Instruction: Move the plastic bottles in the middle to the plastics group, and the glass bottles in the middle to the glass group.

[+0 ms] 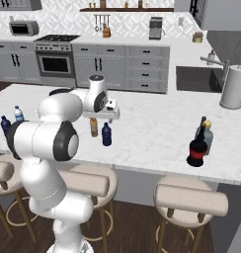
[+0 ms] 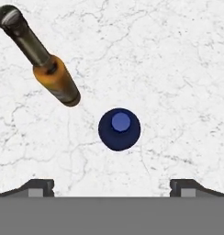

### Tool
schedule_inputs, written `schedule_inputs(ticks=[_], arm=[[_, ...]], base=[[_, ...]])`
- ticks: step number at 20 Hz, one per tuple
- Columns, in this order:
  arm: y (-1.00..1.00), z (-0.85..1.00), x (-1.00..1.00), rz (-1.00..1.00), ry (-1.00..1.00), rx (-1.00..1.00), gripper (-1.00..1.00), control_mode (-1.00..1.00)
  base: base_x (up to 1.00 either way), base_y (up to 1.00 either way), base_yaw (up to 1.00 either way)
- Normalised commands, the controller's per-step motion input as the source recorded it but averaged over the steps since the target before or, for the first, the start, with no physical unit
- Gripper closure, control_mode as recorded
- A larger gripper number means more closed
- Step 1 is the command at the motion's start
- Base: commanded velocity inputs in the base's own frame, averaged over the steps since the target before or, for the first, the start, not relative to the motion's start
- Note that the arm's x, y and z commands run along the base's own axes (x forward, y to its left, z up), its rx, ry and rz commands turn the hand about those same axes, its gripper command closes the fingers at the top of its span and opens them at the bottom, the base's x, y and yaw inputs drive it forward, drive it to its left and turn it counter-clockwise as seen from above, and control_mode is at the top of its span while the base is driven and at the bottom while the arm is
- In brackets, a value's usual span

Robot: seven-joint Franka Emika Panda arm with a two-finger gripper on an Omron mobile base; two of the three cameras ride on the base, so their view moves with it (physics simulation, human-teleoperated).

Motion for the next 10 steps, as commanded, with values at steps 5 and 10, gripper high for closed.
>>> schedule_inputs(ticks=[5,10], arm=[[-0.1,-0.18,0.31,0.0,0.0,0.0,-1.0,-1.0],[0.0,-0.06,0.08,0.0,0.0,0.0,-1.0,-1.0]], base=[[0.0,0.0,0.0],[0.0,0.0,0.0]])
